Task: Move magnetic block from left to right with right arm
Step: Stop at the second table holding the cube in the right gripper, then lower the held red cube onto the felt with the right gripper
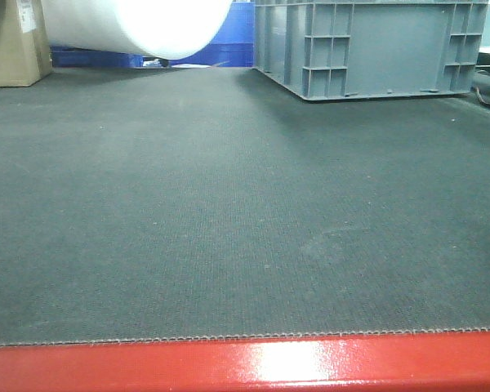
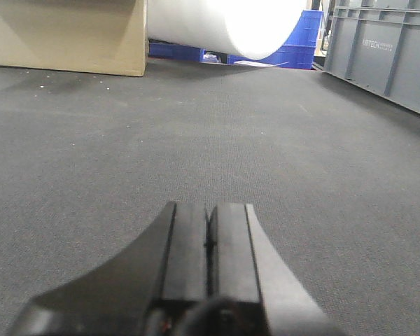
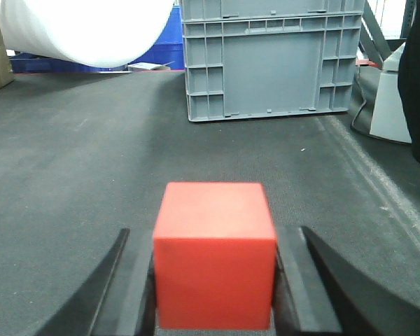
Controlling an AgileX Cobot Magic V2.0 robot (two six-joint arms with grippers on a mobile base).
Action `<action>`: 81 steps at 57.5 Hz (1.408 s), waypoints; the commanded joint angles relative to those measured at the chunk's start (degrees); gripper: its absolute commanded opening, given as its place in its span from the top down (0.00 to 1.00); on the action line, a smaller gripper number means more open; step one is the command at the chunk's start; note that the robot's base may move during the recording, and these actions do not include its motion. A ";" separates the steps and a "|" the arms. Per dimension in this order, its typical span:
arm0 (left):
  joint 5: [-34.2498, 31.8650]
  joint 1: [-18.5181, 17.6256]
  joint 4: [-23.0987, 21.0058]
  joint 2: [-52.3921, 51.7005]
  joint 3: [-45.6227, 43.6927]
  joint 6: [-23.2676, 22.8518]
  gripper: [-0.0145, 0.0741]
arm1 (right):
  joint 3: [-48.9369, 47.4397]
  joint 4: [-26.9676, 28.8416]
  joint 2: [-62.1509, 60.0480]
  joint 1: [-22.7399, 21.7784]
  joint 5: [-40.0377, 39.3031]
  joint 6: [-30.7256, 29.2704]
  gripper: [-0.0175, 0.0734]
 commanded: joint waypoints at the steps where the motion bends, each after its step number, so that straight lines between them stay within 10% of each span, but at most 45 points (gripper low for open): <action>1: -4.49 -0.01 -0.15 -0.62 0.39 -0.41 0.98 | -1.11 -0.57 0.66 -0.26 -4.64 -0.48 0.55; 35: -4.49 -0.01 -0.15 -0.62 0.39 -0.41 0.98 | -6.92 -0.94 19.31 0.17 -1.59 -0.48 0.55; 49: -4.49 -0.01 -0.15 -0.62 0.39 -0.41 0.98 | -12.31 -4.65 35.00 8.04 -1.50 0.37 0.55; 81: -4.49 -0.01 -0.15 -0.62 0.39 -0.41 0.98 | -42.11 -9.38 71.99 30.50 31.70 33.15 0.55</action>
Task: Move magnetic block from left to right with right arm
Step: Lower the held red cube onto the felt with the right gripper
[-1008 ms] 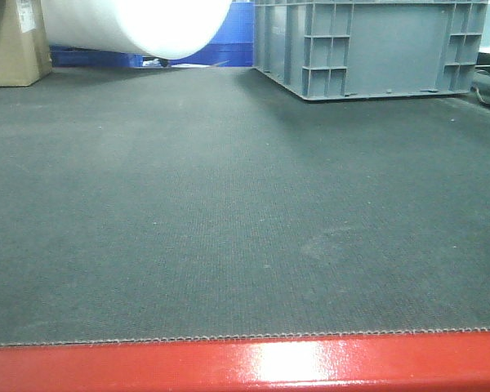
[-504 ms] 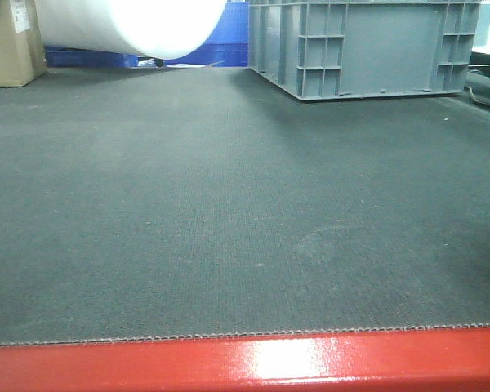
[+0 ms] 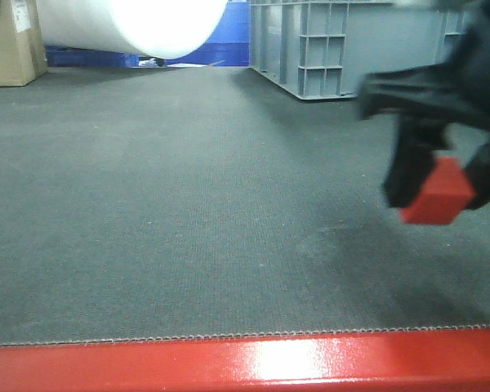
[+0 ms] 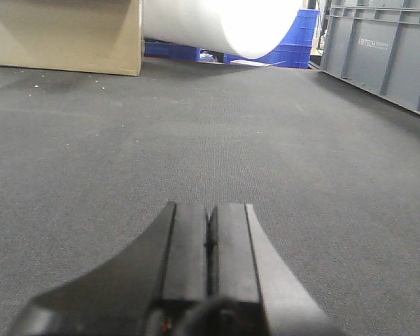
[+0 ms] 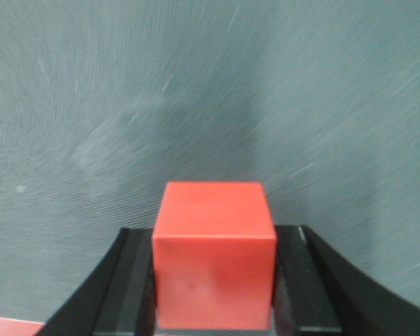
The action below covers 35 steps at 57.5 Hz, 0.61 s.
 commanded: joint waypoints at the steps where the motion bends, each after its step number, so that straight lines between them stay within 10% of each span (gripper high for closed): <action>1: -4.49 -0.01 -0.15 -0.62 0.39 -0.41 0.98 | -7.78 -1.24 3.38 2.96 5.72 2.11 0.55; 35: -4.49 -0.01 -0.15 -0.62 0.39 -0.41 0.98 | -35.52 8.04 27.66 9.57 21.99 2.11 0.55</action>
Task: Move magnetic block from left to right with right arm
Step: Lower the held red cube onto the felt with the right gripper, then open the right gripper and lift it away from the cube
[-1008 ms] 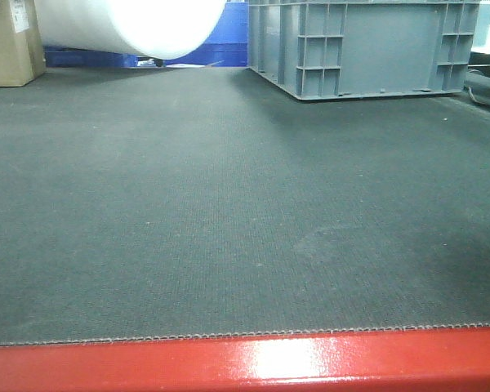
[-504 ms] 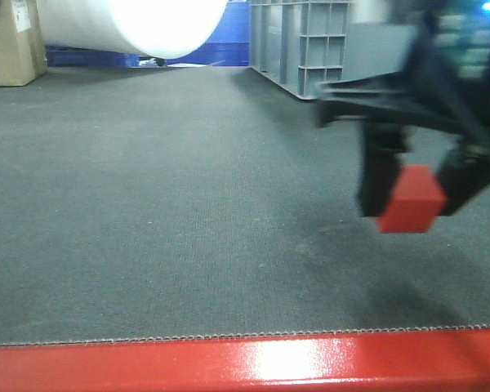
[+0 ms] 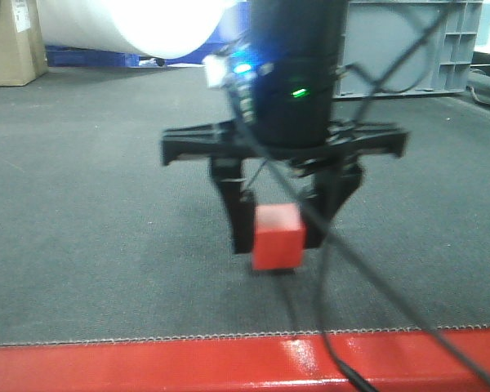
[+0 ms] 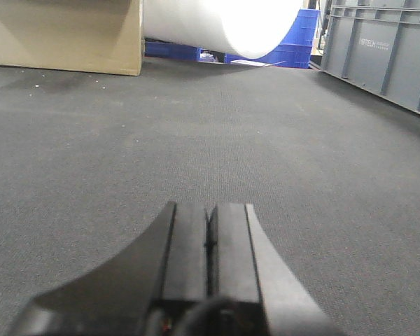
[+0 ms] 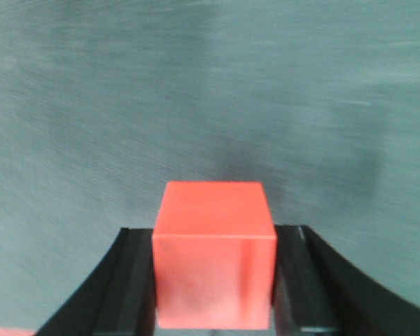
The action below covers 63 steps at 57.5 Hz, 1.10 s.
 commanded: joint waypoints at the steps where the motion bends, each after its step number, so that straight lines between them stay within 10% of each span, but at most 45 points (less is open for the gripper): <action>1: -4.49 -0.01 -0.15 -0.62 0.39 -0.41 0.98 | -4.67 0.29 -0.77 0.16 1.42 0.18 0.55; 24: -4.49 -0.01 -0.15 -0.62 0.39 -0.41 0.98 | -9.54 3.39 2.62 0.93 2.63 1.58 0.54; 40: -4.49 -0.01 -0.15 -0.62 0.39 -0.41 0.98 | -9.54 3.26 2.62 0.93 2.33 1.53 0.09; 63: -4.49 -0.01 -0.15 -0.62 0.39 -0.41 0.98 | -7.45 -3.09 -5.20 0.97 2.28 -0.61 0.11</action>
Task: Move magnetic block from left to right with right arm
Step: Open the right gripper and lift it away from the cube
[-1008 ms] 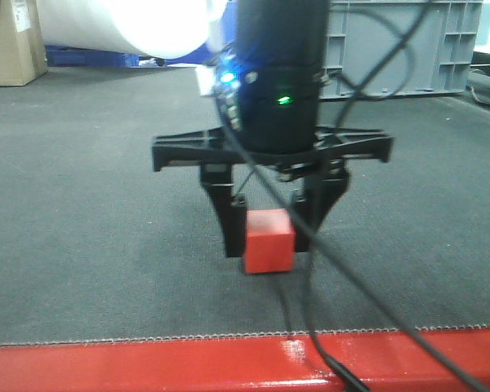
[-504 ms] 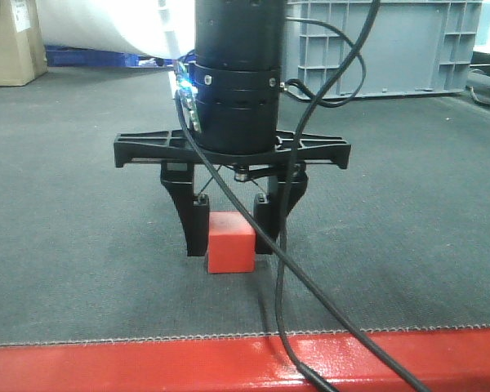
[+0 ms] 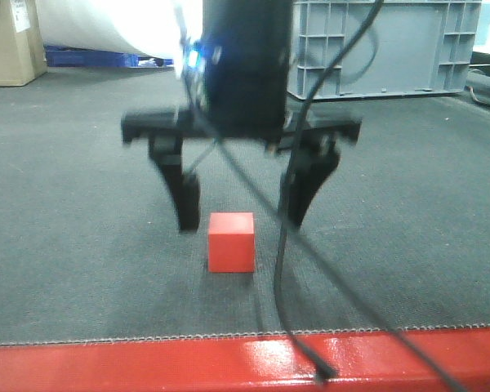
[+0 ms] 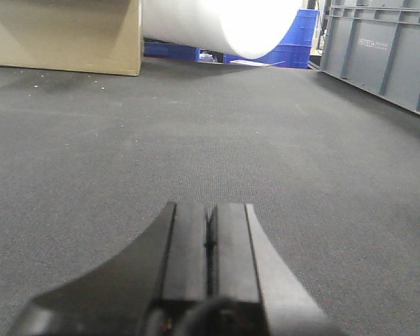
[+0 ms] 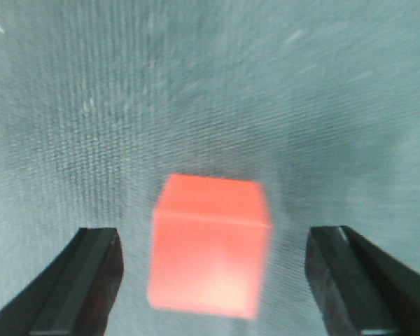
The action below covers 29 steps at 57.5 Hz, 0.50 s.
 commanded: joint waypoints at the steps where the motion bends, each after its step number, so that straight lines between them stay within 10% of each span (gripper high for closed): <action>1: -4.49 -0.01 -0.15 -0.62 0.39 -0.41 0.98 | 0.44 -2.61 -7.14 -0.08 -1.40 -1.65 0.11; 17: -4.49 -0.01 -0.15 -0.62 0.39 -0.41 0.98 | 15.21 -2.39 -19.44 -2.93 -12.79 -12.40 0.14; 29: -4.49 -0.01 -0.15 -0.62 0.39 -0.41 0.98 | 26.41 3.53 -28.29 -11.40 -19.77 -20.68 0.45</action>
